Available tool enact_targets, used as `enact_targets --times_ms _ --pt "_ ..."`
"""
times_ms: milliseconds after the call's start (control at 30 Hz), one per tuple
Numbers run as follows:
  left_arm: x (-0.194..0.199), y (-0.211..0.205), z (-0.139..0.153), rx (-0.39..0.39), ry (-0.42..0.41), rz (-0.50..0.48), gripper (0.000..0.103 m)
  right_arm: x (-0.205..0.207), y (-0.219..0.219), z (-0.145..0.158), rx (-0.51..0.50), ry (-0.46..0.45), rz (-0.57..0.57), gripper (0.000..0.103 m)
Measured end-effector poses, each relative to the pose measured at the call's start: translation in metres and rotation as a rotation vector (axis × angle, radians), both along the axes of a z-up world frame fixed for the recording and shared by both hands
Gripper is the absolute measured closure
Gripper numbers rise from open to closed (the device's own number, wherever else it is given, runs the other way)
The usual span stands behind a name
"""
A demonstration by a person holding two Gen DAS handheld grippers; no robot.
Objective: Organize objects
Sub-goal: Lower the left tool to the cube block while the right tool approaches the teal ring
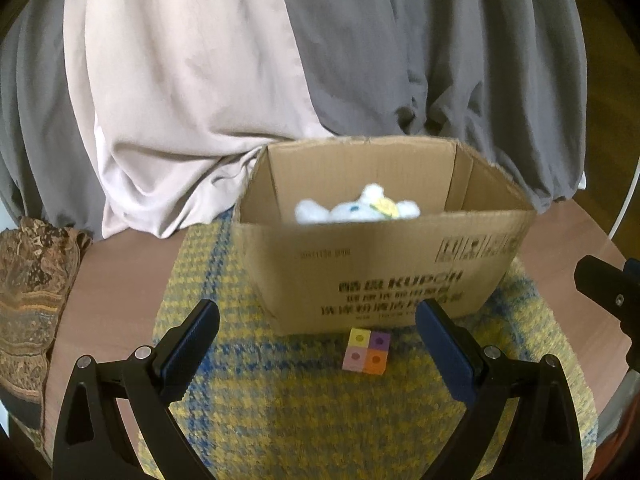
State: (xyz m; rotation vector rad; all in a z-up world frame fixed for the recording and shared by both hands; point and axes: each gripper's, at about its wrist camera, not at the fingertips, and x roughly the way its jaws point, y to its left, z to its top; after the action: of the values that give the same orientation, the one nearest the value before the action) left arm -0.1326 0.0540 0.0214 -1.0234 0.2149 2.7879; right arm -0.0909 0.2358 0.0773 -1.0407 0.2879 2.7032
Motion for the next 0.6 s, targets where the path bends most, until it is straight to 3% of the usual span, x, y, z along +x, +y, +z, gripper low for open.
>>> enact_targets --times_ms 333,600 --pt "0.008 0.007 -0.051 -0.044 -0.051 -0.012 0.003 -0.002 -0.003 -0.047 0.041 -0.087 -0.001 0.008" --pt "0.011 0.008 -0.073 -0.050 -0.073 -0.019 0.003 -0.009 -0.002 -0.078 0.024 -0.145 0.000 0.025"
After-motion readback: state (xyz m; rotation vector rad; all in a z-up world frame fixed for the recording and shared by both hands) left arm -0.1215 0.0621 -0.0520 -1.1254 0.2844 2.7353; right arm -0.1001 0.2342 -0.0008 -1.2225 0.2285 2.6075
